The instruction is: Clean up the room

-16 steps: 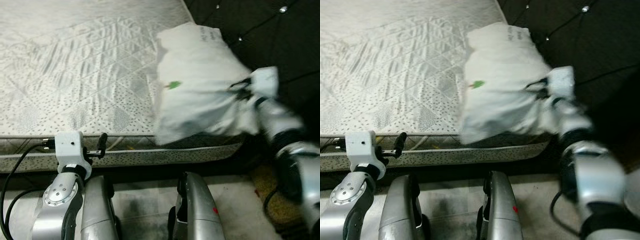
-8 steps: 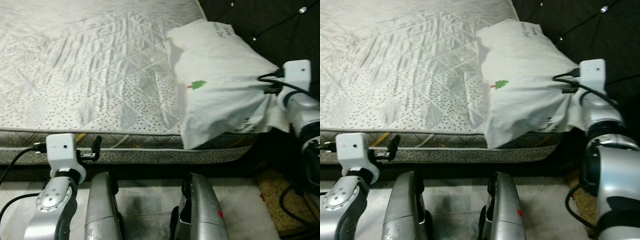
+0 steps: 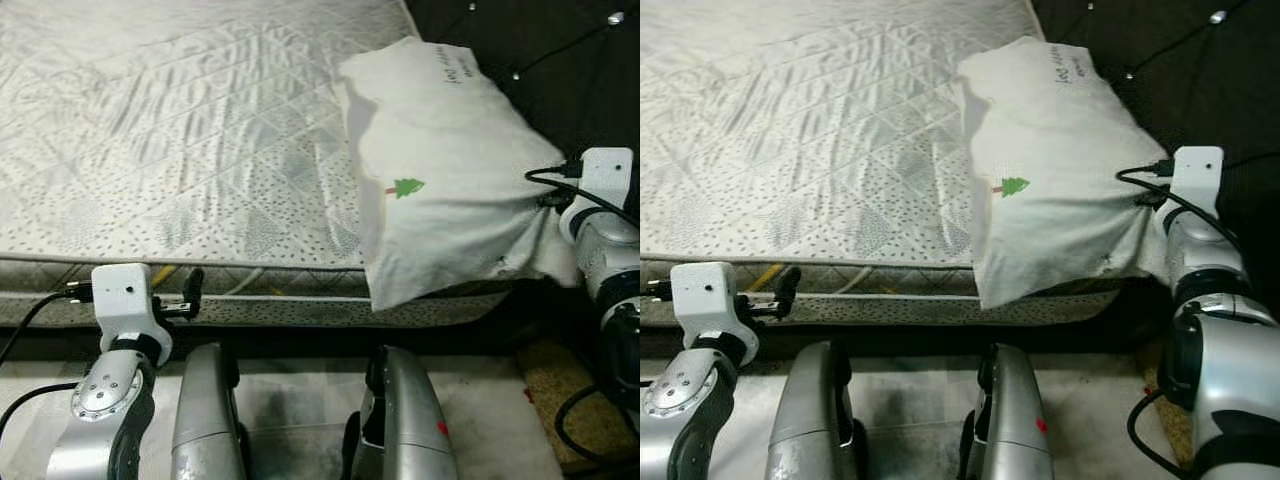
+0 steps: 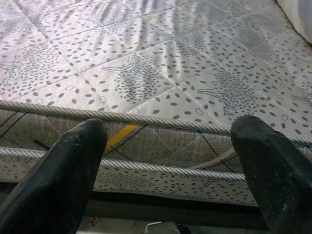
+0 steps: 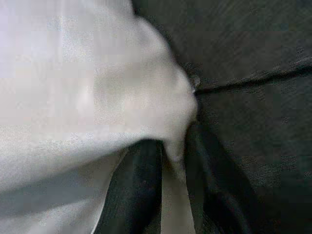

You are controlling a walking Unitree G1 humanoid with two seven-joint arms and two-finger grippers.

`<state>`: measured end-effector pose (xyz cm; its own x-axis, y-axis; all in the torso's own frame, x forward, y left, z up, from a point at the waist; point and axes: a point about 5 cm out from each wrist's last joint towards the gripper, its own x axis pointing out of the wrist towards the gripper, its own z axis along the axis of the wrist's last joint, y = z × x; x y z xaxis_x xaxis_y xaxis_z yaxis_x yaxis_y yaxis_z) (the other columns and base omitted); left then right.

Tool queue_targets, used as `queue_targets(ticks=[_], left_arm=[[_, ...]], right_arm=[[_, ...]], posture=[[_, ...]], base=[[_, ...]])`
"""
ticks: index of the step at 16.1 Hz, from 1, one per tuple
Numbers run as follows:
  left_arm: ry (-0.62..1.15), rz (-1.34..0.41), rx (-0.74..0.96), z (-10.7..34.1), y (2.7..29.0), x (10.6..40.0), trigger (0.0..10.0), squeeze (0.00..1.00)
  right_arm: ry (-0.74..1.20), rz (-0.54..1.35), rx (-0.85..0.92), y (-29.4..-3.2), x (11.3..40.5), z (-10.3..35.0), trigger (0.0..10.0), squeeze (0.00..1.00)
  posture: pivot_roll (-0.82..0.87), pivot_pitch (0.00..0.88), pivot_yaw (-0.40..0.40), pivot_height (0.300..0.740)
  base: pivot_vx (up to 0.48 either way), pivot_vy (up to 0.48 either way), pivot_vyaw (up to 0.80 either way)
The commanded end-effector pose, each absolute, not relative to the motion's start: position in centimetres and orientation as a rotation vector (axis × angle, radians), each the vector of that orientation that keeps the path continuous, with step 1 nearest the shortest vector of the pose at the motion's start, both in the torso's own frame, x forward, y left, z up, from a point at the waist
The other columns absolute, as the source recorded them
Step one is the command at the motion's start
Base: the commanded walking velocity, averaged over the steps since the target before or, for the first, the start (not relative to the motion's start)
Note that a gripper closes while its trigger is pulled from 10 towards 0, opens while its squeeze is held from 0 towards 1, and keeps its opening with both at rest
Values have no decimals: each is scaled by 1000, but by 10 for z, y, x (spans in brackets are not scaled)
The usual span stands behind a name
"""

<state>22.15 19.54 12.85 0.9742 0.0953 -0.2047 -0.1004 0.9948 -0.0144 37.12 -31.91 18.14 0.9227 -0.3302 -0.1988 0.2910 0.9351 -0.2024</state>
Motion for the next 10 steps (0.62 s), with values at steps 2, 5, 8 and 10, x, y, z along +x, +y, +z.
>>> queue_targets(ticks=[2,5,8,10], left_arm=[[207,113,-18,129,196,225,10000,0],[194,115,-25,129,194,235,10000,0],[180,123,-50,129,193,243,10000,0],[173,115,-54,127,192,249,10000,0]], right_arm=[[150,-317,-164,-312,379,200,10000,1000],[110,-335,-170,-303,384,203,10000,1000],[117,-326,-175,-290,385,189,10000,1000],[172,-317,-195,-281,381,167,10000,1000]], posture=[[127,123,-108,529],[108,82,-102,529],[87,40,-89,529],[71,4,-83,529]], base=[[0,0,0],[0,0,0],[0,0,0],[0,0,0]])
